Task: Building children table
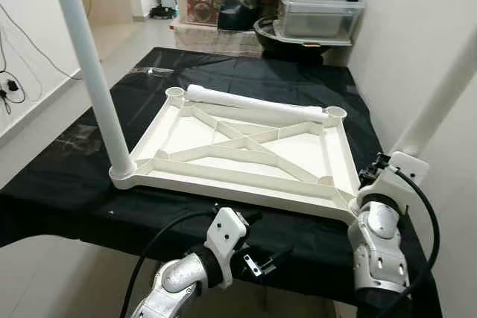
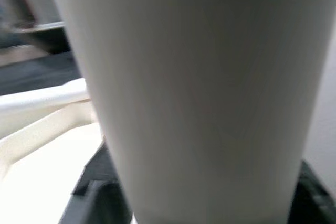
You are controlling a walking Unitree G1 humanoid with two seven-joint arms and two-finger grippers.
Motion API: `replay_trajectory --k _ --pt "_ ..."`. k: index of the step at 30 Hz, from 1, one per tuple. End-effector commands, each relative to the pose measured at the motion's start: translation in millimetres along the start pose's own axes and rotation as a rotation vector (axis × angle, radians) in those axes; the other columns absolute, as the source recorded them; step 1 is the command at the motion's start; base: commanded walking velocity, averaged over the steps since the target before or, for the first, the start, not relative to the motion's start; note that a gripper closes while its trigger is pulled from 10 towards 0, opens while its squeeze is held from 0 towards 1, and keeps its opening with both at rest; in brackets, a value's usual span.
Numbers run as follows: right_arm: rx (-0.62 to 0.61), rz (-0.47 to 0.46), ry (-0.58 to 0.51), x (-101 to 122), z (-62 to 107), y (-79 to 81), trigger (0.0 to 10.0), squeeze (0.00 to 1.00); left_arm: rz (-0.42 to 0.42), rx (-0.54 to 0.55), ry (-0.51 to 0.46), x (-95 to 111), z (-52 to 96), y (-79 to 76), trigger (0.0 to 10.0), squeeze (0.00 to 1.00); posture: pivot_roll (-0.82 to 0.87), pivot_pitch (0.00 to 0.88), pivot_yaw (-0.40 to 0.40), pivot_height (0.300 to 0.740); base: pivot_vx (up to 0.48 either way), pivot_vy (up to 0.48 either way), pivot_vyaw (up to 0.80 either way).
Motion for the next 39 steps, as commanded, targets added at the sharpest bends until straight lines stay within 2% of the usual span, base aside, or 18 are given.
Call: replay_trajectory --k 1,2,3,8,9,13,15,17,21,22,23,24,27,32,35,36,38,39 --pt "0.148 -0.034 0.005 -6 2.4 26.3 10.0 1.00 0.008 -0.001 0.016 -5 0.2 -0.5 10.0 0.00 0.19 0.000 -0.065 0.740 0.000 0.000 0.00" --pt "0.198 -0.036 -0.016 -4 1.7 32.0 10.0 1.00 0.008 -0.001 0.016 -5 0.2 -0.6 10.0 0.00 0.19 0.000 -0.065 0.740 0.000 0.000 0.00" --pt "0.271 -0.064 -0.015 -2 -0.2 34.7 10.0 0.00 0.009 0.000 0.016 -5 0.2 -0.3 10.0 0.00 0.19 0.000 -0.070 0.740 0.000 0.000 0.00" --pt "0.734 -0.173 0.144 -2 16.0 55.1 10.0 0.00 0.009 0.000 0.016 -5 0.0 0.1 10.0 0.00 0.18 0.000 -0.061 0.740 0.000 0.000 0.00" --pt "0.734 -0.173 0.144 -2 16.0 55.1 10.0 0.00 0.009 0.000 0.016 -5 0.0 0.1 10.0 0.00 0.18 0.000 -0.061 0.740 0.000 0.000 0.00" --pt "1.146 -0.062 0.252 1 52.5 60.3 10.0 0.00 0.010 -0.003 0.014 -4 -1.2 -0.6 10.0 0.00 0.18 0.000 -0.060 0.740 0.000 0.000 0.00" --pt "1.146 -0.062 0.252 1 52.5 60.3 10.0 0.00 0.010 -0.003 0.014 -4 -1.2 -0.6 10.0 0.00 0.18 0.000 -0.060 0.740 0.000 0.000 0.00" --pt "1.327 0.012 0.318 -5 71.3 62.2 10.0 0.00 0.009 -0.003 0.012 -4 -1.6 -0.8 10.0 0.00 0.18 0.000 -0.062 0.740 0.000 0.000 0.00" --pt "1.478 0.088 0.386 -16 85.7 73.2 10.0 0.00 0.008 -0.003 0.011 -3 -2.2 -0.6 10.0 0.00 0.19 0.000 -0.065 0.740 0.000 0.000 0.00" --pt "1.521 0.103 0.409 -19 89.8 76.6 2.7 0.00 0.008 -0.003 0.011 -3 -2.3 -0.6 10.0 0.00 0.19 0.000 -0.065 0.740 0.000 0.000 0.00" --pt "1.532 0.119 0.426 -24 90.6 82.6 0.0 0.00 0.007 -0.005 0.011 -4 -2.4 -0.7 10.0 0.00 0.20 0.000 -0.068 0.740 0.000 0.000 0.00" --pt "1.532 0.119 0.426 -24 90.6 82.6 0.0 0.00 0.007 -0.005 0.011 -4 -2.4 -0.7 10.0 0.00 0.20 0.000 -0.068 0.740 0.000 0.000 0.00" --pt "1.497 0.162 0.390 -29 85.6 92.9 0.0 0.00 0.006 -0.006 0.012 -4 -2.5 -0.8 10.0 0.00 0.20 0.000 -0.070 0.740 0.000 0.000 0.00" --pt "1.063 0.122 0.307 -28 32.0 90.9 0.0 0.00 0.005 -0.005 0.012 -4 -2.1 -0.5 10.0 0.00 0.20 0.000 -0.070 0.740 0.000 0.000 0.00" --pt "0.475 0.113 0.246 -23 -18.8 36.5 0.0 0.00 0.007 -0.004 0.014 -4 -1.0 -0.3 10.0 0.00 0.19 0.000 -0.061 0.740 0.000 0.000 0.00" --pt "0.475 0.113 0.246 -23 -18.8 36.5 0.0 0.00 0.007 -0.004 0.014 -4 -1.0 -0.3 10.0 0.00 0.19 0.000 -0.061 0.740 0.000 0.000 0.00" --pt "0.061 0.113 0.201 -20 -24.0 -16.6 0.0 0.00 0.008 -0.005 0.015 -4 -1.0 -0.2 10.0 0.00 0.19 0.000 -0.058 0.740 0.000 0.000 0.00" --pt "0.061 0.113 0.201 -20 -24.0 -16.6 0.0 0.00 0.008 -0.005 0.015 -4 -1.0 -0.2 10.0 0.00 0.19 0.000 -0.058 0.740 0.000 0.000 0.00"
Point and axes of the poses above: a point about 5 cm out from each wrist's last joint towards the gripper, its own z axis pointing back from the gripper into the wrist, its own x axis along the axis of the wrist's last joint, y = z × x, the point moved 5 cm from there along -z, pointing out of the wrist towards the gripper, and after that the axes turned 3 degrees about -z, right-handed, at the moved point
